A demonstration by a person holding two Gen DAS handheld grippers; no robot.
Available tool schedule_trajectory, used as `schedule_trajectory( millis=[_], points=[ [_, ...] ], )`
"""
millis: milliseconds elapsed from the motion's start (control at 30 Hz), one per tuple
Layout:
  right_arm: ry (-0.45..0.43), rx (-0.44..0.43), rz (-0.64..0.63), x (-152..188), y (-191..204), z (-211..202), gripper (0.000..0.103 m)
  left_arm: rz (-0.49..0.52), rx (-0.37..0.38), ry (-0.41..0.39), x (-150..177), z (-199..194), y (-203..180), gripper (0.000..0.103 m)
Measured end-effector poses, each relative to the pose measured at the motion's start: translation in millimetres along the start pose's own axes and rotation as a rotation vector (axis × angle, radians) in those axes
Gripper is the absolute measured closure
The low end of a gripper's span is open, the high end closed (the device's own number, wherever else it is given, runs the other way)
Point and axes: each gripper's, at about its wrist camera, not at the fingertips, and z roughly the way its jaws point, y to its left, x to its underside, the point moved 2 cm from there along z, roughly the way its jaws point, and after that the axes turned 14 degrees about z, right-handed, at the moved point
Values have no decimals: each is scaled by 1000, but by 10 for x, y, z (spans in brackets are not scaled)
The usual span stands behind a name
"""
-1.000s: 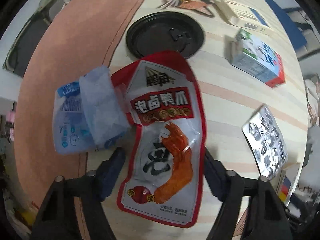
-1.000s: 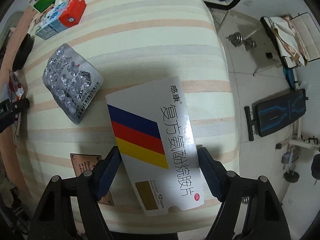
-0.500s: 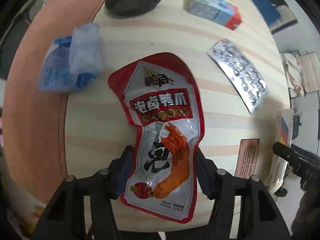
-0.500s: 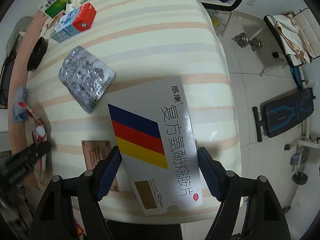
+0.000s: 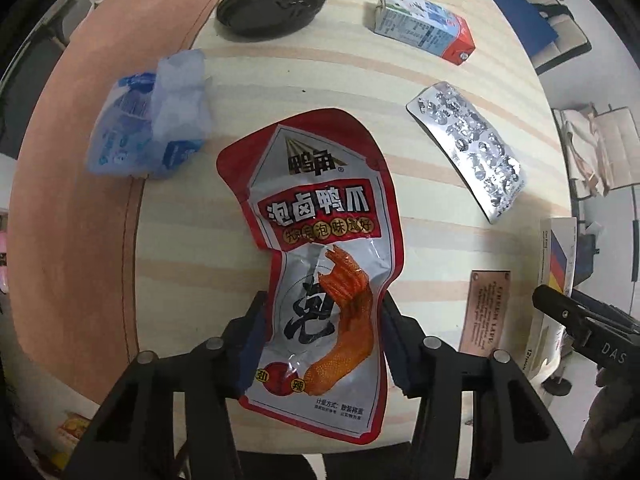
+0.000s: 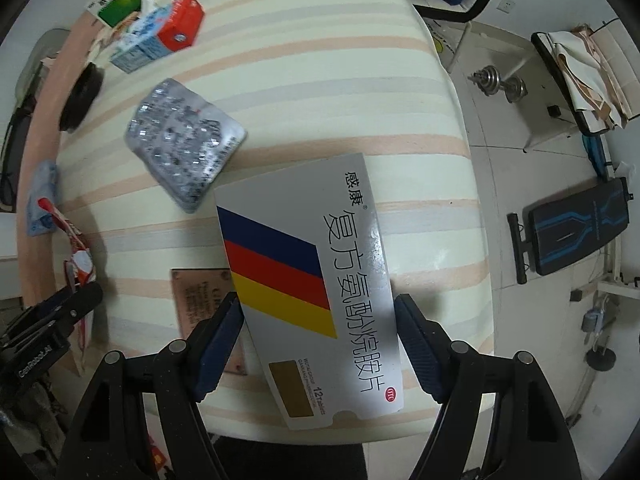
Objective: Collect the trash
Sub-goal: 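Carry the snack pouch and medicine box with both tools over the trash bin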
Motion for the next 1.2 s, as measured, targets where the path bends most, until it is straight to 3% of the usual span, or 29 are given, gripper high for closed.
schedule_trajectory(
  millis=[433, 500, 667, 767, 967, 1200],
  points=[
    [-64, -121, -24, 258, 227, -471, 25, 13, 37, -147, 211, -597, 180, 54],
    [-79, -137, -32, 341, 292, -564, 25, 20, 44, -173, 232, -638, 367, 54],
    [-115, -168, -39, 625, 442, -762, 26, 36, 67, -225, 539, -924, 529, 54],
    [-132, -184, -26, 867, 506, -853, 26, 57, 85, -253, 757, -1076, 596, 54],
    [-164, -205, 33, 1688, 560, -941, 26, 105, 131, -276, 1255, -1145, 656, 54],
    [-93, -212, 139, 2865, 503, -477, 26, 113, 169, -159, 2024, -766, 830, 54]
  ],
)
